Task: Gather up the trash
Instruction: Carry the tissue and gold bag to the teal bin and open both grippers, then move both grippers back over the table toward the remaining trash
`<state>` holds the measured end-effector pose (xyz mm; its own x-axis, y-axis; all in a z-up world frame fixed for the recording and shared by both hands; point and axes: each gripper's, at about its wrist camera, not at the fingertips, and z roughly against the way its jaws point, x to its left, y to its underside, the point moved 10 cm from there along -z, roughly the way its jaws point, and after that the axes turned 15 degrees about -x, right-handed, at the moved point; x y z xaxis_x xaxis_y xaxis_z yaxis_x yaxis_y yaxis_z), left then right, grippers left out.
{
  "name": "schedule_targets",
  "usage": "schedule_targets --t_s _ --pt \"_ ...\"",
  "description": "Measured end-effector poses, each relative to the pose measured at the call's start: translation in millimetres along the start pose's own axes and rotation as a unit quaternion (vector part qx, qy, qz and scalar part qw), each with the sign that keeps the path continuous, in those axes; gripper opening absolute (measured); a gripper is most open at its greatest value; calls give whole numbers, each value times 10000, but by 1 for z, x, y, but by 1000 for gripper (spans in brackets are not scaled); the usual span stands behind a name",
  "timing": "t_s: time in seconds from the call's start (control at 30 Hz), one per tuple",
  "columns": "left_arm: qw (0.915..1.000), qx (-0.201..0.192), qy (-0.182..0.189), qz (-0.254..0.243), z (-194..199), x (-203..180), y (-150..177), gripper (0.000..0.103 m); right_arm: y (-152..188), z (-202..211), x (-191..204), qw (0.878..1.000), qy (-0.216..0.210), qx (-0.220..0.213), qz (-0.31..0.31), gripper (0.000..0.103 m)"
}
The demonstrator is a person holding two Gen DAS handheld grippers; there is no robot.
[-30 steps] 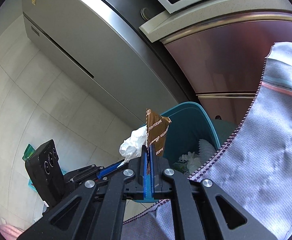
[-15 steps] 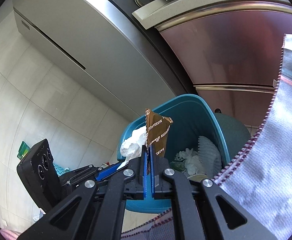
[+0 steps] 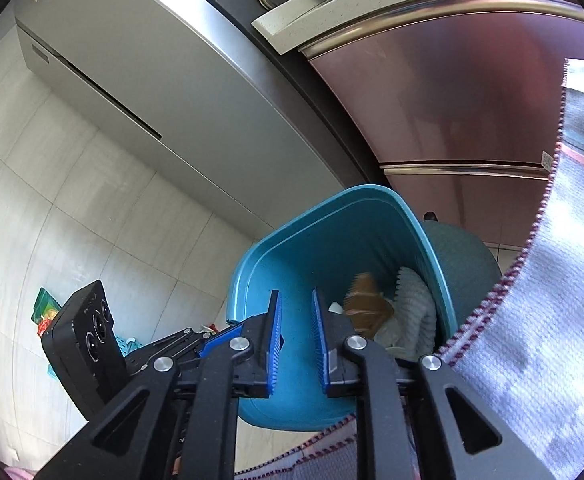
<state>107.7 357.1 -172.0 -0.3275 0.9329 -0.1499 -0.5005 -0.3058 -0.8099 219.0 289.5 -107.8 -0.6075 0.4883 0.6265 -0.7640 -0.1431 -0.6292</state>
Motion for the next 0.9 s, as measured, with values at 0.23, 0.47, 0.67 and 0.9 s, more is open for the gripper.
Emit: schedule_targets --t_s 0.23,0.47,0.67,0.9 --pt "9992 -318 231 -16 23 -13 -12 30 2 18 0 9999 -21 -159 56 20" --pt "9966 -651 488 -129 54 -38 -26 32 6 50 4 9992 -112 -365 129 21" --pt "9939 -810 714 -215 76 -63 -34 34 6 85 9 9974 -132 -661 246 24" --pt "9901 -965 928 -418 94 -97 -39 38 12 130 11 9937 -1 -1068 352 28"
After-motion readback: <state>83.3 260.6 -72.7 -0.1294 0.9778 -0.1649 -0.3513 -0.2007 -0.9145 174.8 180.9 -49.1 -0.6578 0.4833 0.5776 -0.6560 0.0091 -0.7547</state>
